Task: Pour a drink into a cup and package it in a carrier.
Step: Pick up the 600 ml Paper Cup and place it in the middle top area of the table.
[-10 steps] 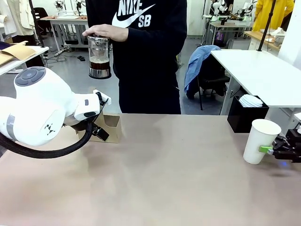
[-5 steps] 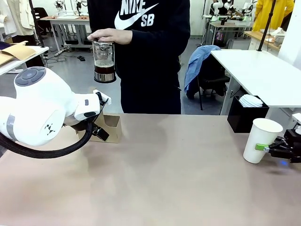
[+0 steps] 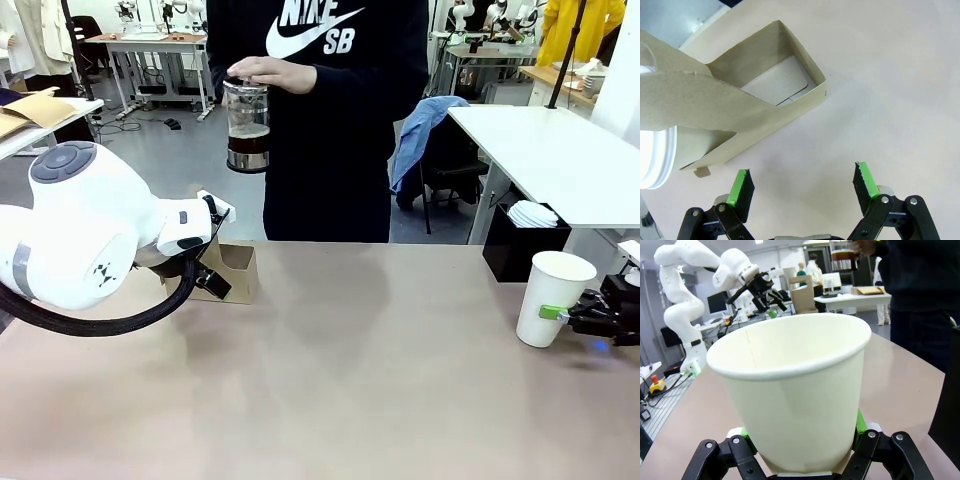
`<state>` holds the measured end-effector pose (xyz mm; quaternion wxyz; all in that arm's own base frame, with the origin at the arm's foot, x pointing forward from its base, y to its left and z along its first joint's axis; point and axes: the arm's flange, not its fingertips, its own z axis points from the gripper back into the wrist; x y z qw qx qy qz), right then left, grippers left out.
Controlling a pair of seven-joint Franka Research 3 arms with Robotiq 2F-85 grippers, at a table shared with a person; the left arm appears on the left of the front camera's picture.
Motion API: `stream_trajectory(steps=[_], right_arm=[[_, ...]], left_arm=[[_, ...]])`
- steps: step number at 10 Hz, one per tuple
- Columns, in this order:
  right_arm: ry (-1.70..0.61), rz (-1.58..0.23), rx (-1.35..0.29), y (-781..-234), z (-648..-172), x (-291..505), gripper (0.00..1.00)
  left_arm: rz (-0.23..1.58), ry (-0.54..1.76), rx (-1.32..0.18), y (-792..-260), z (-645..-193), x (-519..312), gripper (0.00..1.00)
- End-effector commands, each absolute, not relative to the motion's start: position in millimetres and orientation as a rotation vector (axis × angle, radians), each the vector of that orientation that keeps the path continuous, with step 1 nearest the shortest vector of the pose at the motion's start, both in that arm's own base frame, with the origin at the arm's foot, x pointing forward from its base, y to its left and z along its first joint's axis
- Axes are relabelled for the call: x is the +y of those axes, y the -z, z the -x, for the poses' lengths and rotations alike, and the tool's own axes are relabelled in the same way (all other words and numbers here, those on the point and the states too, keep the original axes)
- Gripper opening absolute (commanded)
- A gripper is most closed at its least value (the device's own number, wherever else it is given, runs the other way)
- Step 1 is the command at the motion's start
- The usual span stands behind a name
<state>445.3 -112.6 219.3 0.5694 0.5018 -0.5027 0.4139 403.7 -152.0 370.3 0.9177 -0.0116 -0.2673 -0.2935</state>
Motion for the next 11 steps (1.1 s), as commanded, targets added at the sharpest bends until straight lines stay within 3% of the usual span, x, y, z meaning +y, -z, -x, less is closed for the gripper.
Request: stream_trajectory(steps=[1, 6, 11], right_arm=[[-0.904, -1.065, -1.211, -258.9, -437.4, -77.1, 0.8], [-0.691, -0.957, -1.298, -333.9, -447.2, 40.0, 0.8], [-0.653, -0.859, -1.421, -316.0, -526.8, 150.2, 0.8]], left_arm=[[0.025, 0.604, -0.55, -370.4, -403.6, -151.9, 1.0], [0.025, 0.604, -0.55, -370.4, -403.6, -151.9, 1.0], [0.025, 0.604, -0.55, -370.4, -403.6, -151.9, 1.0]])
